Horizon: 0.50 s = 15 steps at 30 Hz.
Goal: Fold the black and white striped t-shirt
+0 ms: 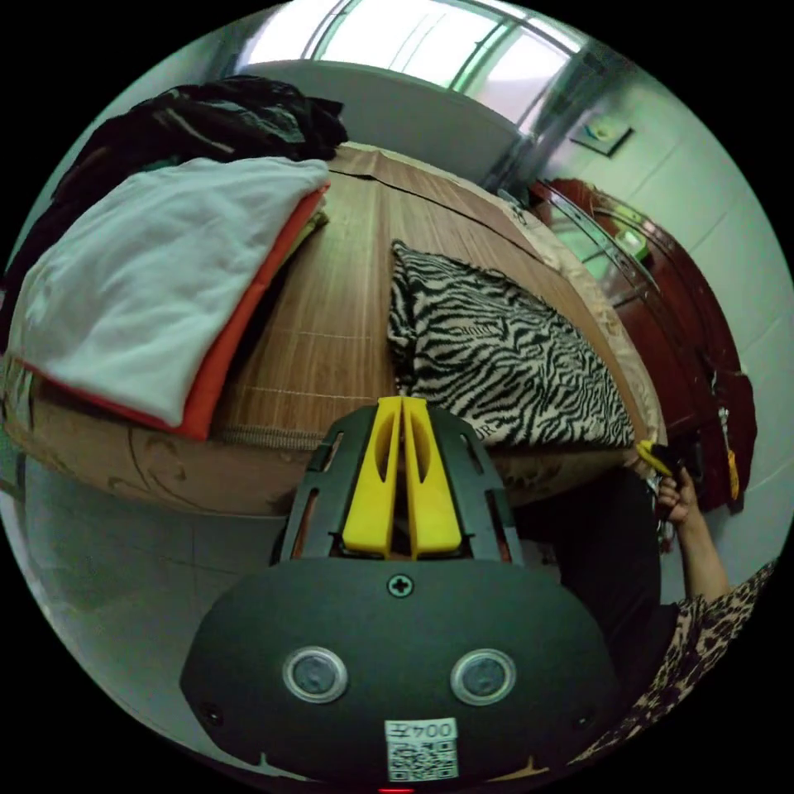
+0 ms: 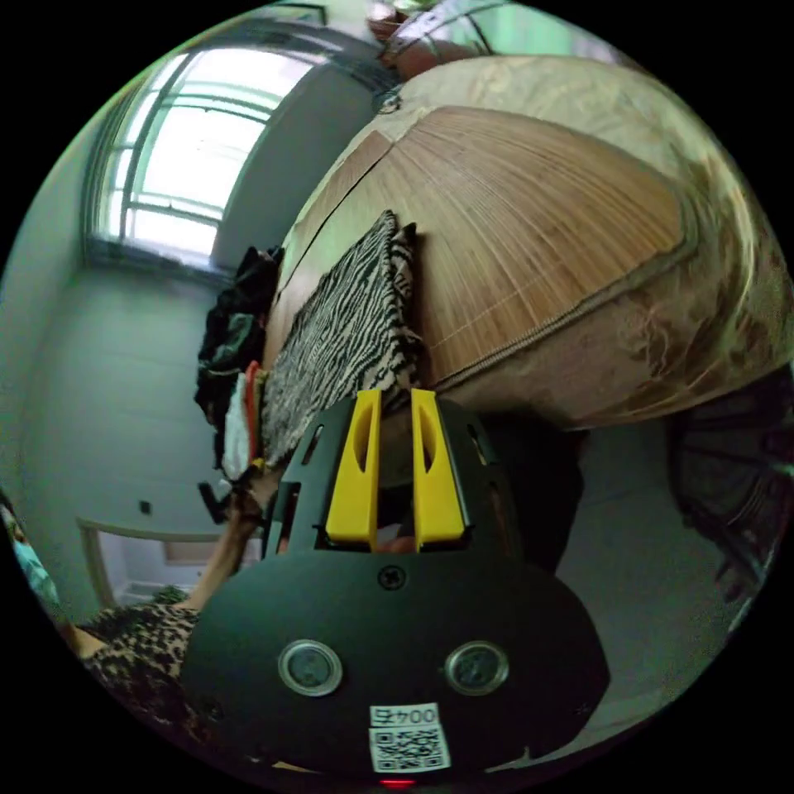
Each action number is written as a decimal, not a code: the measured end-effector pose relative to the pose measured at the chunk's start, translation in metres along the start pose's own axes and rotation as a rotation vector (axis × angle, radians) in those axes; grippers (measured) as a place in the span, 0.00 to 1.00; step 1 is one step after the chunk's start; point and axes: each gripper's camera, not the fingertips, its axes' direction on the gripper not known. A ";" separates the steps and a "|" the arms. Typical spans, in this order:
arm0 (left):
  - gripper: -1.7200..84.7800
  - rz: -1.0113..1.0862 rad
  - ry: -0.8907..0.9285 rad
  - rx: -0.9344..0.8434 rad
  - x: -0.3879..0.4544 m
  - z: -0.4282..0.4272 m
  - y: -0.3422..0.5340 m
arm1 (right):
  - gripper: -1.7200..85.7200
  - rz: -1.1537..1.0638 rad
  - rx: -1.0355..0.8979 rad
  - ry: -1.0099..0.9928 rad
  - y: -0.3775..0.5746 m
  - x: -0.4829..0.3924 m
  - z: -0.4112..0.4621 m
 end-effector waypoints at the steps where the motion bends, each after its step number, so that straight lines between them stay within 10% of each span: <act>1: 0.02 -0.031 0.013 0.013 -0.007 -0.004 0.002 | 0.11 0.046 0.004 -0.044 0.001 0.011 0.002; 15: 0.02 0.034 -0.063 -0.051 0.019 -0.015 -0.015 | 0.04 0.193 0.014 -0.057 0.003 0.022 0.033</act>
